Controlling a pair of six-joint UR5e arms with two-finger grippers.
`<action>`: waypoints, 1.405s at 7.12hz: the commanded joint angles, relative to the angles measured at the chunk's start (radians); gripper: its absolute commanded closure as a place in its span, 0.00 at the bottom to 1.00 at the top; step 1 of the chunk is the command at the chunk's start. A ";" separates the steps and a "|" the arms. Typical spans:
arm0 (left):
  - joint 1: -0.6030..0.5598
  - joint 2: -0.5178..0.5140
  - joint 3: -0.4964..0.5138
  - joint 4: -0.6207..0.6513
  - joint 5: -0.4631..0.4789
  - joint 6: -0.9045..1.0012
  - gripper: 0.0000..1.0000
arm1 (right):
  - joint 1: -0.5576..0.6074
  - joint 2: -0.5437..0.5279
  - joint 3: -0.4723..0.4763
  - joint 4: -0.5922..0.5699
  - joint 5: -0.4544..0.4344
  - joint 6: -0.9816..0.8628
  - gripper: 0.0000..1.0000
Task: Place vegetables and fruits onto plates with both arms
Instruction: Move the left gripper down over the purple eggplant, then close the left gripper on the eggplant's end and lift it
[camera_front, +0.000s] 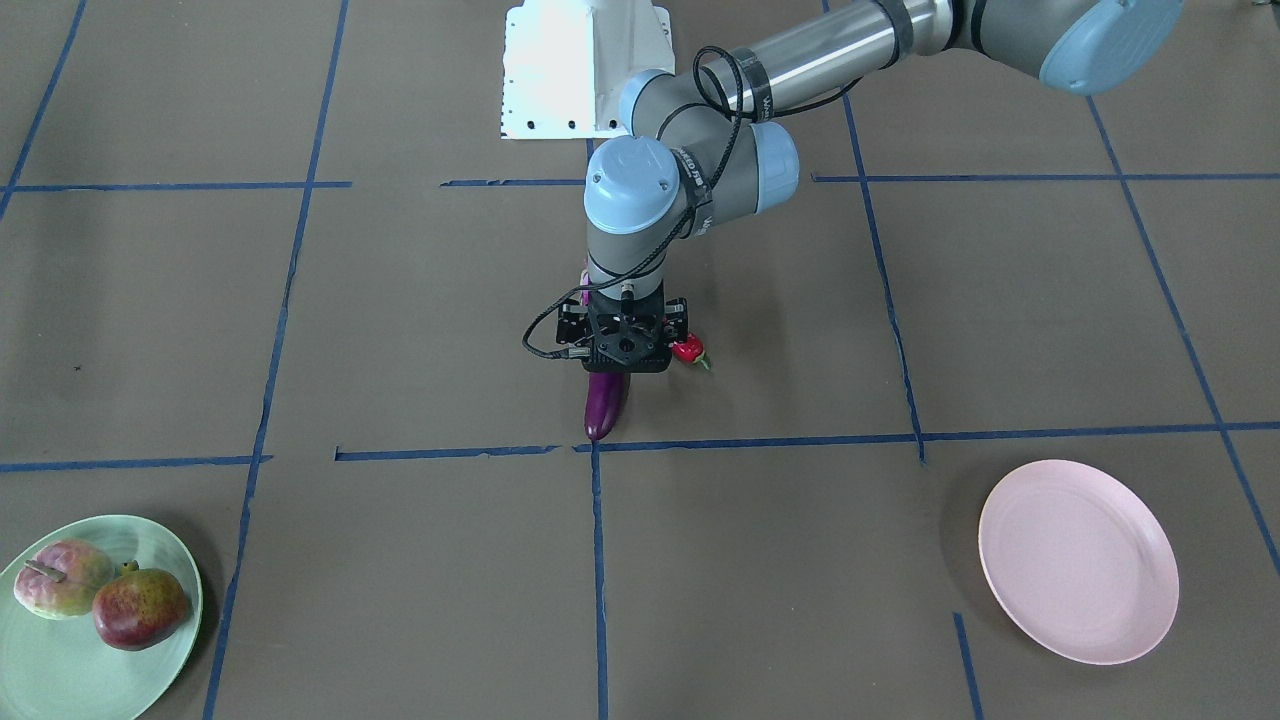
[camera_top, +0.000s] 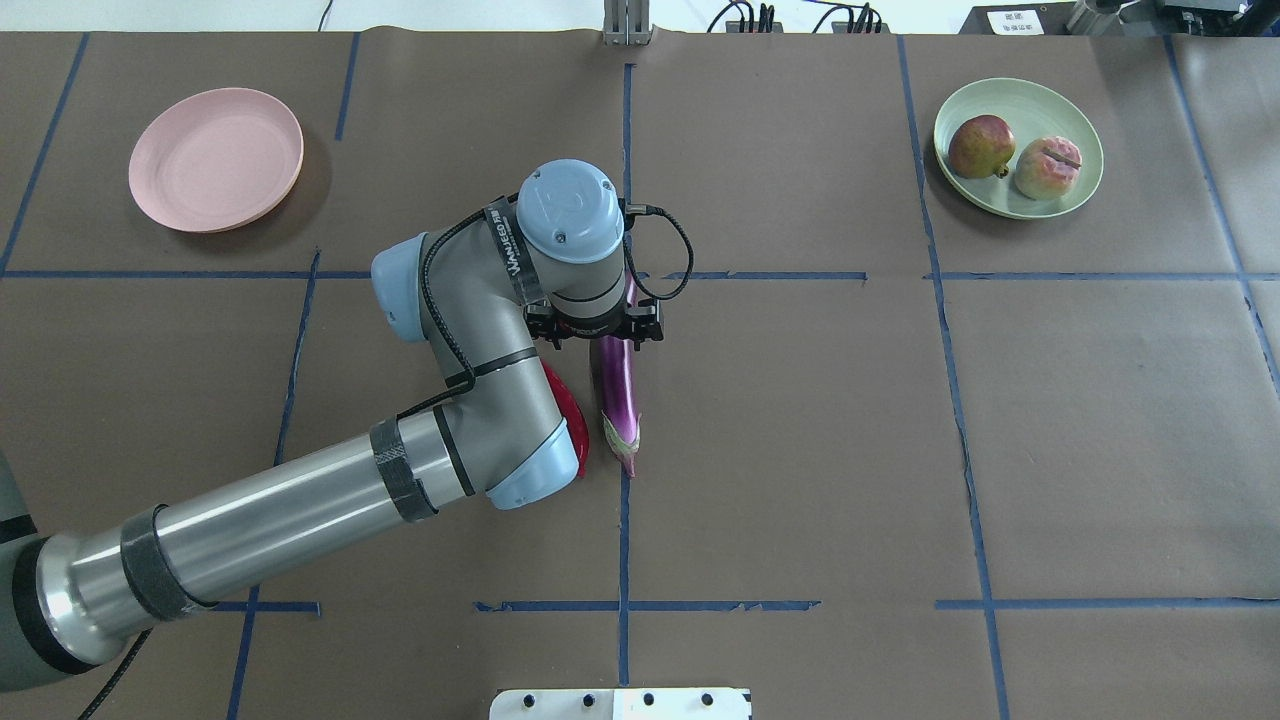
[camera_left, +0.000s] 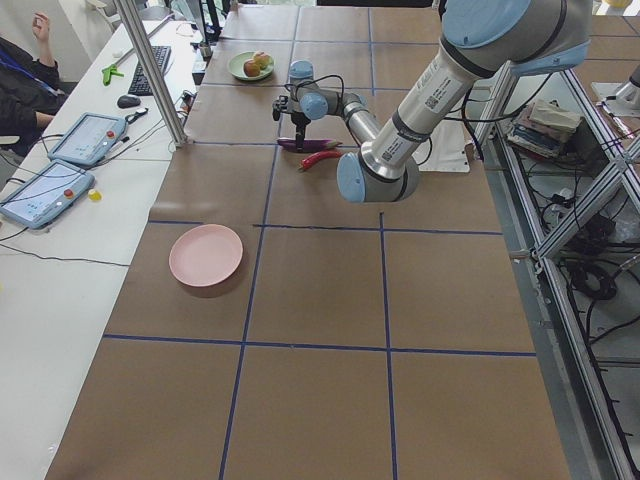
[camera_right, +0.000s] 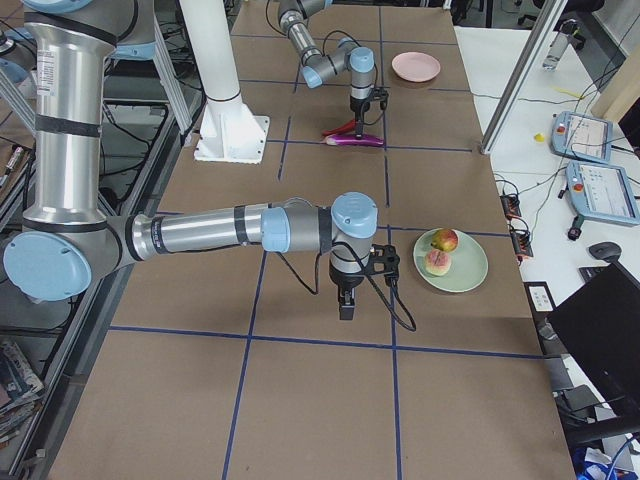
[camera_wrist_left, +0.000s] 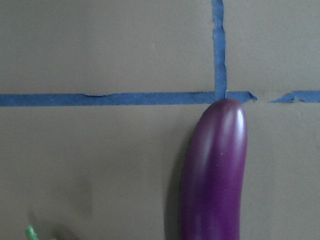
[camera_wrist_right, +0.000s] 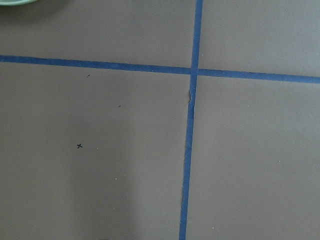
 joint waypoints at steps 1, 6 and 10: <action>0.021 -0.008 0.006 -0.002 0.002 -0.017 0.46 | 0.000 0.000 -0.002 0.000 0.000 -0.002 0.00; 0.028 -0.012 0.000 0.004 0.000 -0.019 0.94 | 0.000 0.000 -0.003 0.000 -0.002 -0.002 0.00; -0.312 0.078 -0.022 0.003 -0.240 0.031 1.00 | 0.000 -0.002 -0.003 0.000 -0.002 -0.002 0.00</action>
